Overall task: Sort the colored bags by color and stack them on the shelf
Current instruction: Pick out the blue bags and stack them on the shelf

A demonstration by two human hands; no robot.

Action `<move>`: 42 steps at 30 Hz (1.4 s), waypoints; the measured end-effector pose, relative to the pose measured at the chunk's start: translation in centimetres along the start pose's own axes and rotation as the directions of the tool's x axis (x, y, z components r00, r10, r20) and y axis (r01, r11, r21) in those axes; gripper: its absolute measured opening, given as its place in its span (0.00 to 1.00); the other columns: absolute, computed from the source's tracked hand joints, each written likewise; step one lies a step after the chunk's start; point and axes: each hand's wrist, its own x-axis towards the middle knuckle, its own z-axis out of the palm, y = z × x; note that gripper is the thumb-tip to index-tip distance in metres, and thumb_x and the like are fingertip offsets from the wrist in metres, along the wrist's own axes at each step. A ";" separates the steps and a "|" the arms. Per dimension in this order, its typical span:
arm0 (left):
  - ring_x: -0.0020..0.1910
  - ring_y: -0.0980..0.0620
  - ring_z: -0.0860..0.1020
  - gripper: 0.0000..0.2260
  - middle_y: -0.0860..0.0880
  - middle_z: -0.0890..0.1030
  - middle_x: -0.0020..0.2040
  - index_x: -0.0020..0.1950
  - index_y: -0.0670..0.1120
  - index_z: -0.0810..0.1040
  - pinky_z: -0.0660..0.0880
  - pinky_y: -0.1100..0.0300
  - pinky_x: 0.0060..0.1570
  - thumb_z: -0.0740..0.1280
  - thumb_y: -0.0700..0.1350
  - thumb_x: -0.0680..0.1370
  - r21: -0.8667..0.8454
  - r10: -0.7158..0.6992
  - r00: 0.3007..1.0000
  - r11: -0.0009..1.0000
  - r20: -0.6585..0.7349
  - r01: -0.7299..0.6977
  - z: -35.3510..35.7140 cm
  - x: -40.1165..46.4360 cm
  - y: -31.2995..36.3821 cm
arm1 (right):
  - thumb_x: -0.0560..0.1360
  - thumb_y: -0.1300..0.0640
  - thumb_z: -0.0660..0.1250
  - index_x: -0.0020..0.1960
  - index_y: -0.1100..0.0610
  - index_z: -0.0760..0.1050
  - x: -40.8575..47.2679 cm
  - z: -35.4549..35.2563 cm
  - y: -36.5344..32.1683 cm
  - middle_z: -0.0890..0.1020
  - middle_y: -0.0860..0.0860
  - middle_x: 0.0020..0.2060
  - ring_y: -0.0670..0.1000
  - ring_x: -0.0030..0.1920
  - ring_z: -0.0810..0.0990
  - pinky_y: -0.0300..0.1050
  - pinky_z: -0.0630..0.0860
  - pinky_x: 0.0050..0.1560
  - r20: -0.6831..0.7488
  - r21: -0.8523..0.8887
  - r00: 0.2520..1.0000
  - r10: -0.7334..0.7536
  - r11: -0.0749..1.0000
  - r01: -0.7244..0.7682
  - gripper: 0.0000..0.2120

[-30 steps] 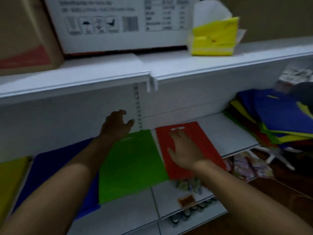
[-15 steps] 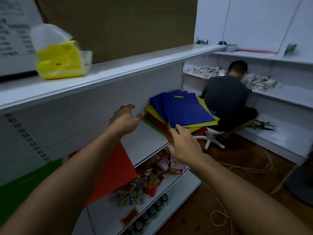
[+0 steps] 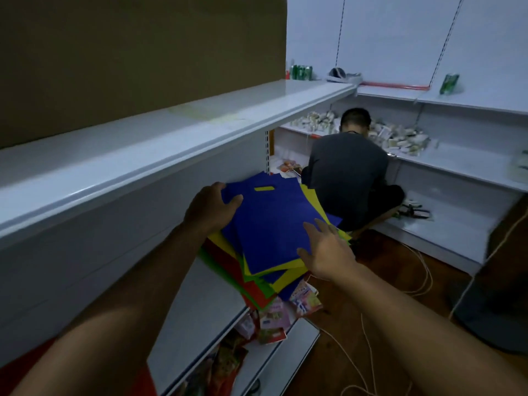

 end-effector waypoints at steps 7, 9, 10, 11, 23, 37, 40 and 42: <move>0.72 0.42 0.65 0.32 0.42 0.62 0.76 0.77 0.42 0.58 0.65 0.51 0.67 0.64 0.56 0.79 -0.030 -0.191 0.967 0.980 0.167 0.198 5.3 5.3 -1.9 | 0.81 0.43 0.57 0.79 0.55 0.50 7.7 2.4 4.2 0.54 0.56 0.78 0.61 0.77 0.51 0.57 0.58 0.75 0.116 0.090 0.989 0.092 0.991 -0.103 0.32; 0.72 0.42 0.65 0.32 0.42 0.62 0.76 0.77 0.42 0.57 0.67 0.50 0.67 0.64 0.56 0.79 -0.052 -0.240 0.952 0.966 0.190 0.254 7.0 6.2 -2.6 | 0.80 0.41 0.57 0.78 0.56 0.52 9.3 3.3 5.2 0.57 0.58 0.77 0.63 0.76 0.54 0.58 0.60 0.73 0.116 0.094 0.989 0.086 0.991 -0.097 0.33; 0.72 0.41 0.65 0.33 0.42 0.62 0.76 0.77 0.42 0.57 0.67 0.49 0.67 0.64 0.56 0.79 -0.059 -0.267 0.943 0.957 0.200 0.283 7.8 6.5 -2.9 | 0.80 0.39 0.57 0.77 0.56 0.53 10.1 3.8 5.6 0.59 0.59 0.76 0.64 0.75 0.56 0.58 0.60 0.73 0.120 0.070 0.989 0.083 0.993 -0.092 0.33; 0.72 0.41 0.65 0.33 0.42 0.62 0.76 0.77 0.42 0.56 0.67 0.48 0.67 0.64 0.55 0.79 -0.068 -0.291 0.933 0.948 0.211 0.311 8.5 6.7 -3.1 | 0.80 0.38 0.56 0.77 0.56 0.54 10.6 4.3 5.9 0.61 0.60 0.74 0.64 0.74 0.58 0.58 0.60 0.72 0.128 0.044 0.989 0.078 0.995 -0.084 0.33; 0.62 0.40 0.74 0.30 0.41 0.72 0.68 0.71 0.40 0.67 0.75 0.48 0.59 0.73 0.48 0.73 -0.259 -0.459 0.888 0.861 -0.023 0.438 10.0 8.4 -4.4 | 0.77 0.38 0.60 0.77 0.53 0.55 11.2 5.5 4.6 0.66 0.54 0.72 0.58 0.72 0.63 0.53 0.62 0.71 0.045 0.133 0.991 -0.129 0.984 0.122 0.34; 0.47 0.47 0.79 0.09 0.45 0.80 0.55 0.51 0.48 0.77 0.78 0.54 0.47 0.66 0.36 0.75 -0.575 -0.461 0.884 0.704 0.076 0.417 9.5 7.2 -4.3 | 0.78 0.40 0.61 0.73 0.55 0.60 11.9 4.2 4.8 0.71 0.54 0.67 0.57 0.67 0.70 0.53 0.69 0.63 0.068 0.169 0.996 -0.057 0.985 0.045 0.30; 0.51 0.47 0.79 0.12 0.47 0.81 0.55 0.56 0.50 0.77 0.78 0.50 0.54 0.65 0.37 0.76 -0.586 -0.372 0.924 0.729 0.093 0.353 8.6 6.9 -4.1 | 0.77 0.43 0.64 0.74 0.56 0.58 12.1 3.8 5.3 0.67 0.55 0.70 0.58 0.69 0.66 0.54 0.67 0.65 0.080 0.226 0.996 -0.045 0.974 0.026 0.32; 0.50 0.50 0.79 0.12 0.51 0.80 0.52 0.56 0.52 0.76 0.78 0.55 0.49 0.64 0.36 0.77 -0.645 -0.336 0.938 0.698 0.089 0.311 7.9 6.8 -4.0 | 0.76 0.42 0.65 0.76 0.56 0.55 12.3 3.8 5.5 0.64 0.56 0.73 0.60 0.72 0.61 0.54 0.63 0.69 0.080 0.270 0.996 -0.037 0.963 0.014 0.36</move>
